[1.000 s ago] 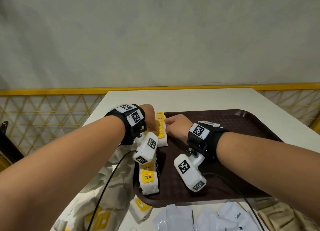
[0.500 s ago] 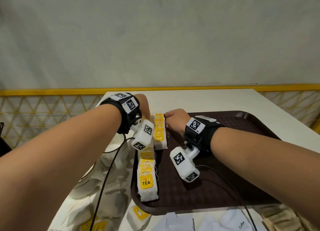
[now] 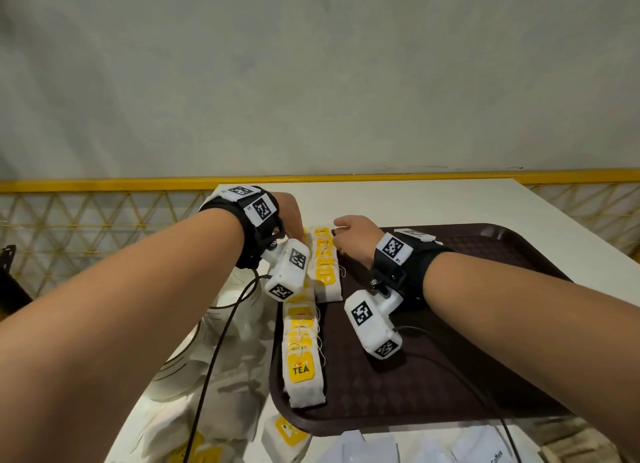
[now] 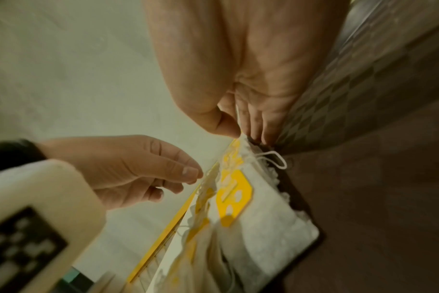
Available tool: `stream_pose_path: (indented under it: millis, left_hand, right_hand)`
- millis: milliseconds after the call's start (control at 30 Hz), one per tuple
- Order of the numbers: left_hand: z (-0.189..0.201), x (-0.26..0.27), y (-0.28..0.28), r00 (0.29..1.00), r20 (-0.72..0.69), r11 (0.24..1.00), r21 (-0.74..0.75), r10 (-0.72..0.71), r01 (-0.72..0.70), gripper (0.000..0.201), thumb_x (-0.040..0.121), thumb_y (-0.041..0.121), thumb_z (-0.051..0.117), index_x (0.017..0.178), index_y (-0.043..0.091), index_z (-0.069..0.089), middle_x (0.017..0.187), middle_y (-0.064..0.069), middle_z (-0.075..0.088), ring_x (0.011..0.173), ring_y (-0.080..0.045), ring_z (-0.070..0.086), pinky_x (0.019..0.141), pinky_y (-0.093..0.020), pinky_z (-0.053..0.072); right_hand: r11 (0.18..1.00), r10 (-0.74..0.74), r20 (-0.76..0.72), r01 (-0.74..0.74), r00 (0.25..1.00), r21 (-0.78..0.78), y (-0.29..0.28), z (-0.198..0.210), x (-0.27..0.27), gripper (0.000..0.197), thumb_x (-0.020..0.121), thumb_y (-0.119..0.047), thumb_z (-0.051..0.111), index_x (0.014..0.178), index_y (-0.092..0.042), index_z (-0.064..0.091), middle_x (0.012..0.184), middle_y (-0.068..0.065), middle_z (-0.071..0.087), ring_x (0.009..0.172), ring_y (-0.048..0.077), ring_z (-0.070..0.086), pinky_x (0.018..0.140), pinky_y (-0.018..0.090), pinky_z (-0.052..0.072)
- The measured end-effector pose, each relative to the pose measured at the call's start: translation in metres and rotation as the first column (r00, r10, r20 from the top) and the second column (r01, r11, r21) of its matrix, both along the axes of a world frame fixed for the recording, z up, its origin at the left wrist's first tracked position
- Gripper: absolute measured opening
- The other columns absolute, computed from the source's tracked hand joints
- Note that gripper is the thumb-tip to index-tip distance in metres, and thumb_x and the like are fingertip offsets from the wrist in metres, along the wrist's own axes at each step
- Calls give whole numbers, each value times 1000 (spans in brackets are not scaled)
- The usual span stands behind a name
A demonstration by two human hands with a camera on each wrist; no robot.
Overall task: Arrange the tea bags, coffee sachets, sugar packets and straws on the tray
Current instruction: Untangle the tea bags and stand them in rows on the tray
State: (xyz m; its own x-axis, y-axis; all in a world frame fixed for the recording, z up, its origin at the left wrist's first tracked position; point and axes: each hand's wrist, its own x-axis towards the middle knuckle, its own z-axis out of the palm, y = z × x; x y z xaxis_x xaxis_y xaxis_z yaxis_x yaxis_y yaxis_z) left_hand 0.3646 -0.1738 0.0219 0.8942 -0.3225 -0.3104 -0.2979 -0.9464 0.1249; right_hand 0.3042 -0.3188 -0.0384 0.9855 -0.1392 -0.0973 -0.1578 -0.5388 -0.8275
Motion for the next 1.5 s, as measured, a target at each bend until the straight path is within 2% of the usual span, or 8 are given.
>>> stream_pose_path:
  millis: [133, 233, 400, 600, 900, 1067, 1200, 1500]
  left_hand:
    - [2, -12, 1, 998, 0, 995, -77, -57, 57, 17, 80, 27, 74, 93, 17, 74, 92, -1, 69, 82, -13, 57, 61, -20, 43]
    - [0, -18, -3, 995, -8, 990, -101, -102, 101, 18, 79, 24, 75, 96, 16, 75, 84, 3, 66, 79, -11, 55, 75, -25, 47]
    - [-12, -27, -23, 993, 40, 994, 13, -110, 109, 32, 79, 29, 76, 103, 8, 73, 100, -4, 70, 95, -19, 64, 83, -29, 50]
    - [-36, -5, -30, 996, 57, 983, 174, -62, 51, 22, 67, 37, 72, 73, 16, 68, 78, 4, 70, 77, -17, 66, 79, -29, 55]
    - [-21, -18, -26, 993, 75, 990, 118, -92, 82, 32, 80, 33, 71, 100, 8, 72, 103, -3, 70, 97, -21, 65, 85, -33, 54]
    - [-4, -34, -25, 995, 19, 995, 15, -99, 99, 32, 80, 42, 72, 74, 12, 62, 72, 1, 54, 75, -16, 50, 67, -24, 40]
    - [-7, -38, -26, 988, -17, 983, 95, -154, 155, 35, 82, 34, 71, 107, 9, 71, 102, -2, 68, 92, -16, 58, 79, -27, 44]
    - [-20, -40, -29, 983, 46, 971, 170, -178, 168, 34, 88, 31, 64, 112, 7, 68, 116, -8, 67, 110, -22, 60, 90, -31, 48]
  right_hand:
    - [991, -54, -14, 55, 998, 121, -9, 6, -23, 10, 86, -2, 61, 94, -7, 64, 86, 6, 59, 88, 24, 61, 86, 38, 56]
    - [990, 126, -115, -118, 985, 75, -8, 11, -51, 21, 81, -12, 75, 68, -13, 59, 62, 1, 56, 68, 15, 59, 66, 28, 54]
    - [979, 174, -125, -185, 977, -83, 2, 7, -61, 32, 70, -5, 83, 72, -13, 52, 69, 6, 58, 64, 19, 61, 71, 39, 60]
    - [972, 184, -99, -196, 978, -133, 2, 9, -62, 32, 70, -4, 81, 69, -14, 51, 77, 15, 62, 86, 39, 70, 79, 50, 58]
    - [991, 122, -29, -124, 992, -45, 0, 2, -58, 30, 75, 1, 76, 65, -12, 52, 68, 11, 62, 75, 32, 70, 76, 45, 60]
    - [990, 139, -68, -140, 988, -7, -1, 3, -57, 26, 78, 4, 72, 60, -7, 56, 65, 14, 64, 68, 26, 64, 80, 42, 59]
    - [990, 142, -85, -143, 986, -7, -1, 4, -58, 27, 80, 2, 72, 59, -6, 58, 65, 13, 64, 70, 26, 64, 81, 42, 59]
    - [988, 112, -170, -91, 979, 127, -10, 13, -53, 22, 88, 8, 57, 69, -4, 55, 70, 15, 60, 71, 26, 62, 71, 33, 58]
